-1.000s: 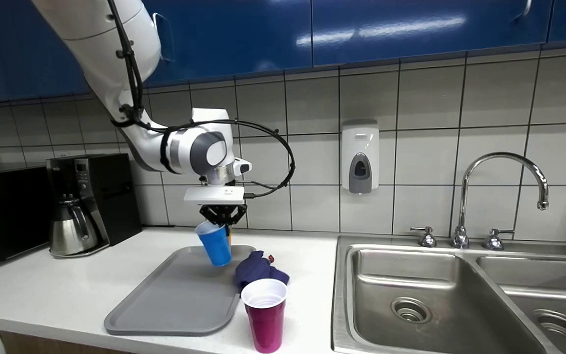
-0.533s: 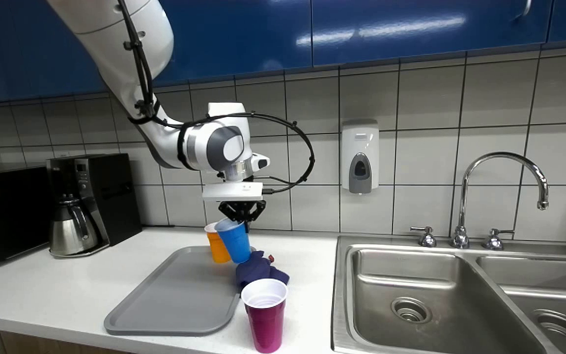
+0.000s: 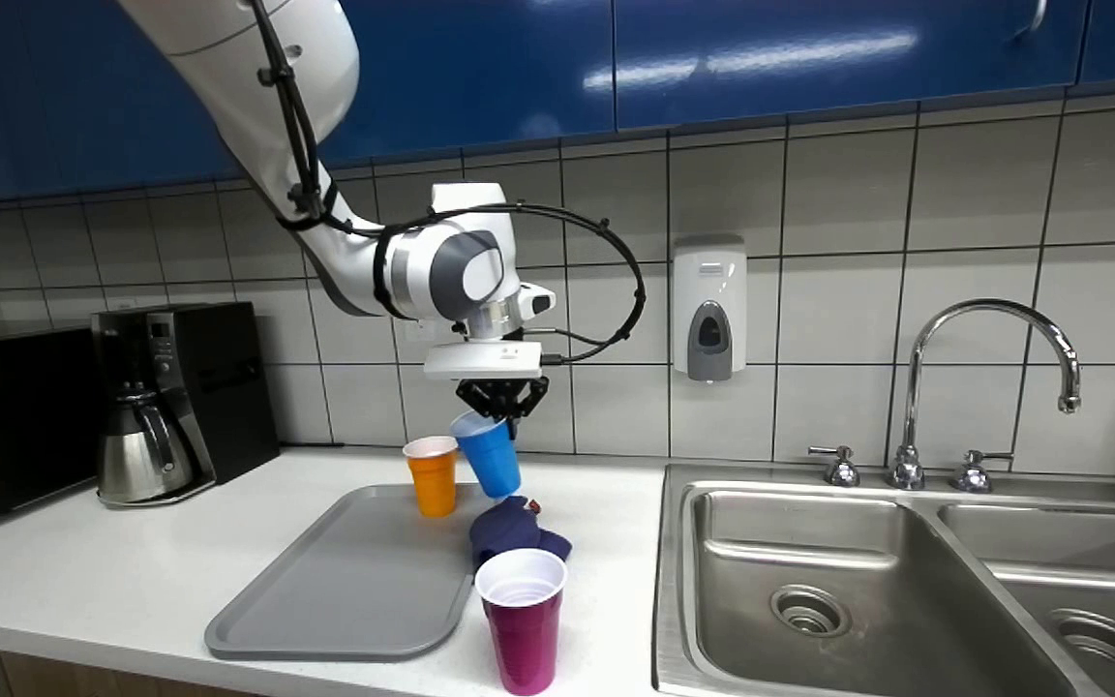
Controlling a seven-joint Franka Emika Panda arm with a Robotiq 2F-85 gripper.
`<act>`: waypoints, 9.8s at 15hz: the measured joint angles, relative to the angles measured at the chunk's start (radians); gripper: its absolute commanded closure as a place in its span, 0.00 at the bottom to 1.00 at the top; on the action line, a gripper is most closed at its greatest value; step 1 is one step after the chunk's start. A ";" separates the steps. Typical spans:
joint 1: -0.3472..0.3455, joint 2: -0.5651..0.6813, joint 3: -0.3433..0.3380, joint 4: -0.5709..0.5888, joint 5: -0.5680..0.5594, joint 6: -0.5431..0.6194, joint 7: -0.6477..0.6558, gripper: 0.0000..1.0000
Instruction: Remove the purple, blue and orange cups from the grey tray and put them on the countertop
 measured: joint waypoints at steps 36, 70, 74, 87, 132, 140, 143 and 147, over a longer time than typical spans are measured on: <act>-0.161 0.071 -0.102 -0.008 0.002 0.000 0.001 0.99; -0.201 0.023 -0.107 -0.035 0.035 0.000 0.001 0.00; -0.172 -0.009 -0.105 -0.042 0.029 0.000 0.001 0.00; -0.038 -0.042 -0.039 -0.056 0.025 0.017 0.034 0.00; 0.075 0.382 0.129 0.298 0.003 0.140 0.128 0.00; 0.075 0.424 0.129 0.338 0.003 0.131 0.145 0.42; 0.075 0.431 0.129 0.346 0.003 0.128 0.150 0.65; 0.075 0.437 0.128 0.363 0.003 0.121 0.155 0.95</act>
